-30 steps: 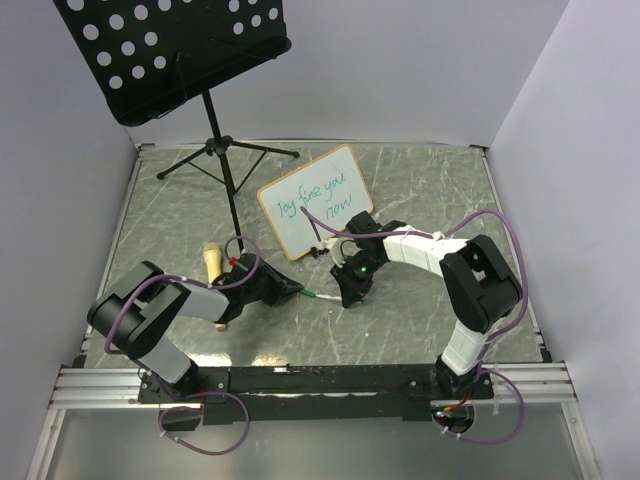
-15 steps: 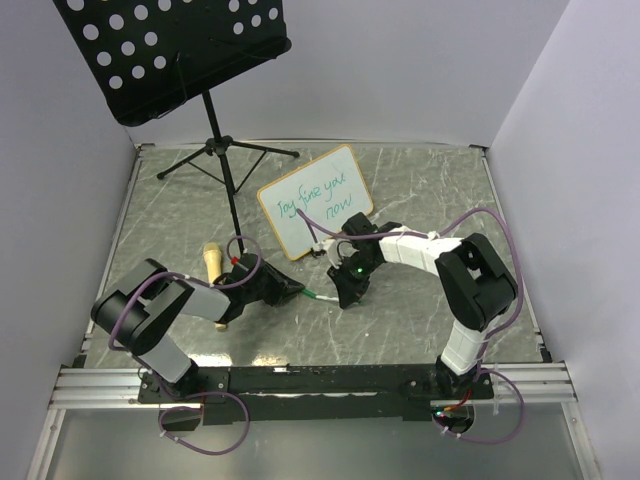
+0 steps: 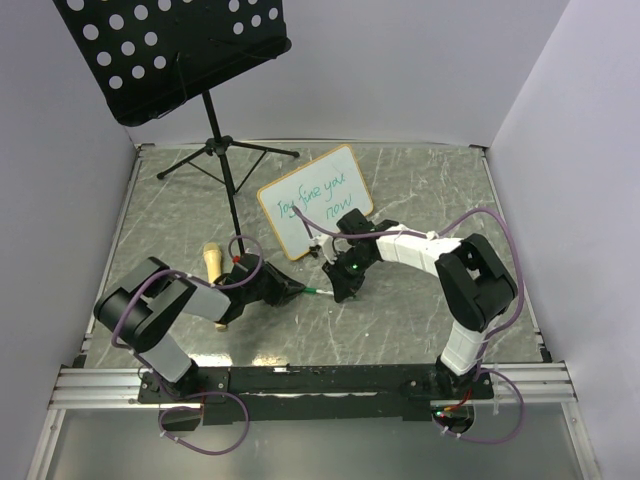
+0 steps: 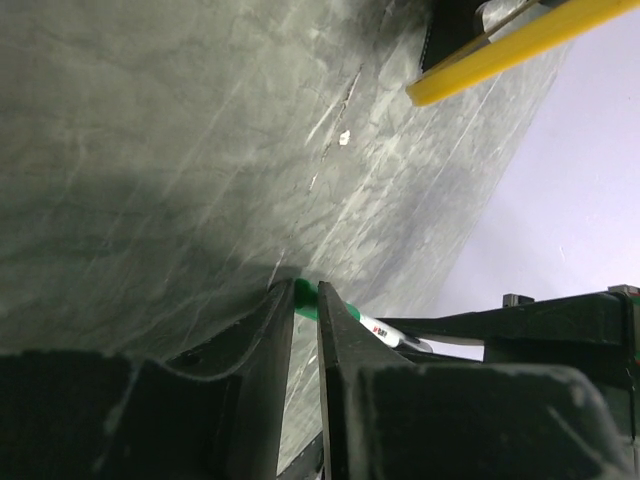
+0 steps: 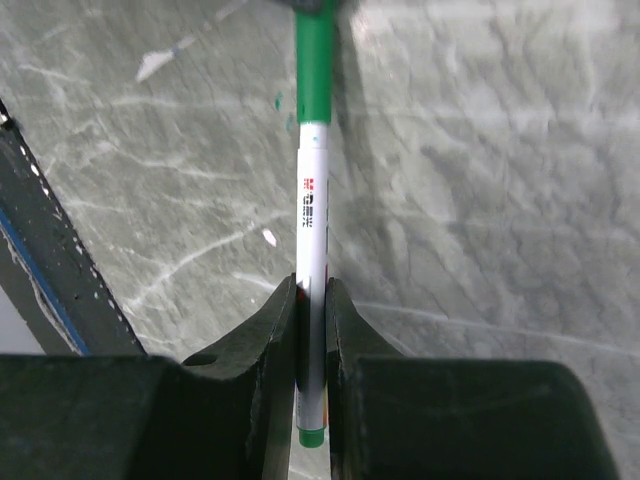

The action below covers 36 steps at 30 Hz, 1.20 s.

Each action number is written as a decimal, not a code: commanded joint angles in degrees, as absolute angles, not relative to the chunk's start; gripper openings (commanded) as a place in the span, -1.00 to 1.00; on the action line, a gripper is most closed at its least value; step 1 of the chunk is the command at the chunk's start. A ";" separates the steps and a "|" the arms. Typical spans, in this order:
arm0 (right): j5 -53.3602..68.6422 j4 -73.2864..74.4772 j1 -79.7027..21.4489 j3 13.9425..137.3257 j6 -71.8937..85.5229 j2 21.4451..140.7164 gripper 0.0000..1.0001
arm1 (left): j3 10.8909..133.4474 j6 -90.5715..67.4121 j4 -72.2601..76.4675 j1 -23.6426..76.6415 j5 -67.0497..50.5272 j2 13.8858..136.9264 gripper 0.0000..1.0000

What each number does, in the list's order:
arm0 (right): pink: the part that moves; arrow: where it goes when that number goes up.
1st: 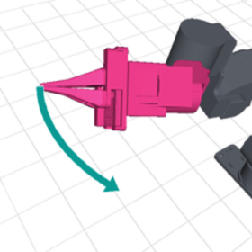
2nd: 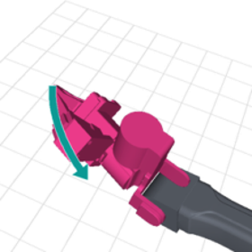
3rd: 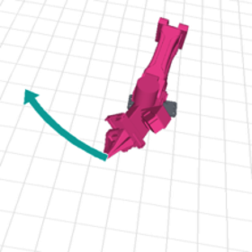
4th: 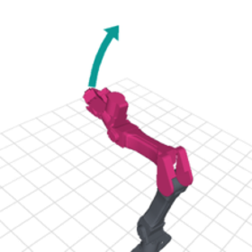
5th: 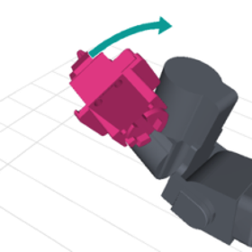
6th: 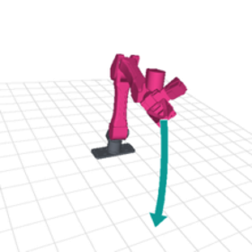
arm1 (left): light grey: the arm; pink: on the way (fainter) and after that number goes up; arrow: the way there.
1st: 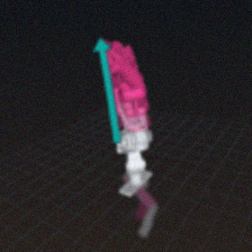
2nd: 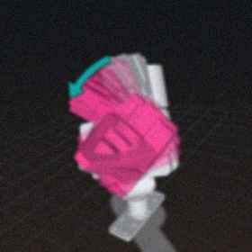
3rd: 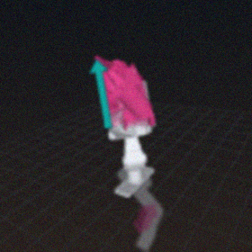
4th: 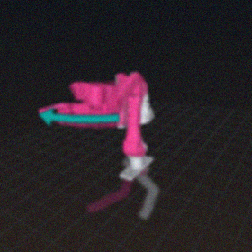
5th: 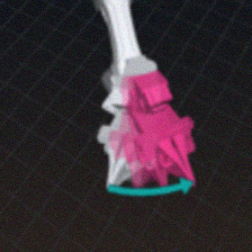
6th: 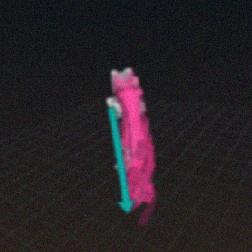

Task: Write a sentence on the whiteboard
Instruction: Insert the whiteboard marker without the cap into the pen cap.

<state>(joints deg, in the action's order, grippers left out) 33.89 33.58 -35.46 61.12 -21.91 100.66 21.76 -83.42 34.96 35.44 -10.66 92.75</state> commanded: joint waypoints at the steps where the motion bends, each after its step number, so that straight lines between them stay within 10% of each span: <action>1: 33.13 31.55 -37.26 64.68 -21.36 101.51 -1.00 | 21.09 -79.72 30.06 35.77 -12.30 94.92 -0.55; 36: 30.68 31.91 -41.04 68.99 -20.48 105.12 -1.00 | 23.55 -78.57 38.67 38.67 -18.81 103.80 -0.90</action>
<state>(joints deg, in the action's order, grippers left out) 26.76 39.88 -38.87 65.73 -20.62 103.72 23.35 -80.42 45.04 34.76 -15.14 100.16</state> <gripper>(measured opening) 0.176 0.069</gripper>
